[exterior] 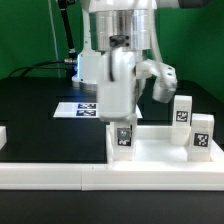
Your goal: Assemble square table
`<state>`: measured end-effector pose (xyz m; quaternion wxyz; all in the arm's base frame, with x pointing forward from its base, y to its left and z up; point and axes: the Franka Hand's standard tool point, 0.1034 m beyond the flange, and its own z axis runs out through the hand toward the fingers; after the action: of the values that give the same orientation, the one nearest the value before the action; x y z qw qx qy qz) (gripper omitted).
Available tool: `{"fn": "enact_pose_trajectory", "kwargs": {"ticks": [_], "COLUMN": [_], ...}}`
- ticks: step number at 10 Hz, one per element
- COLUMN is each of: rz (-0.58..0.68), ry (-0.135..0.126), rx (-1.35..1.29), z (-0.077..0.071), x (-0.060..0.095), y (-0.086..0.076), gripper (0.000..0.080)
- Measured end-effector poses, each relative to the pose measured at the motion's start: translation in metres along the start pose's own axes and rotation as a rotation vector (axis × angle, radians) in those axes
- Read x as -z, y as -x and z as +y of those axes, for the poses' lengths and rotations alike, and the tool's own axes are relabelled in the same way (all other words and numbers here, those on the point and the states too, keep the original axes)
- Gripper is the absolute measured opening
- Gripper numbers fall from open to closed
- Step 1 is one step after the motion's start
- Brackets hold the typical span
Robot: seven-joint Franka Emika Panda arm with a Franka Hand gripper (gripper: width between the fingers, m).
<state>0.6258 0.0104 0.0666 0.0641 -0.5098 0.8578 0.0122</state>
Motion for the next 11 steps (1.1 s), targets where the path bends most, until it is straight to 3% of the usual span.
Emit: {"fn": "enact_pose_trajectory", "kwargs": {"ticks": [2,7,9,10,11], "rz": [-0.022,-0.021,-0.01,0.002,0.006], "ry": [-0.023,-0.03,-0.098,-0.133,-0.135], "rx": [-0.208,-0.11,0.241,0.467,0.515], "z": [-0.001,-0.001,0.002,0.006,0.011], "x": [0.0,0.0,0.001,0.002,0.003], "y": [0.0,0.0,0.005,0.008,0.008], "gripper": [0.029,0.029,0.0574,0.0633,0.0633]}}
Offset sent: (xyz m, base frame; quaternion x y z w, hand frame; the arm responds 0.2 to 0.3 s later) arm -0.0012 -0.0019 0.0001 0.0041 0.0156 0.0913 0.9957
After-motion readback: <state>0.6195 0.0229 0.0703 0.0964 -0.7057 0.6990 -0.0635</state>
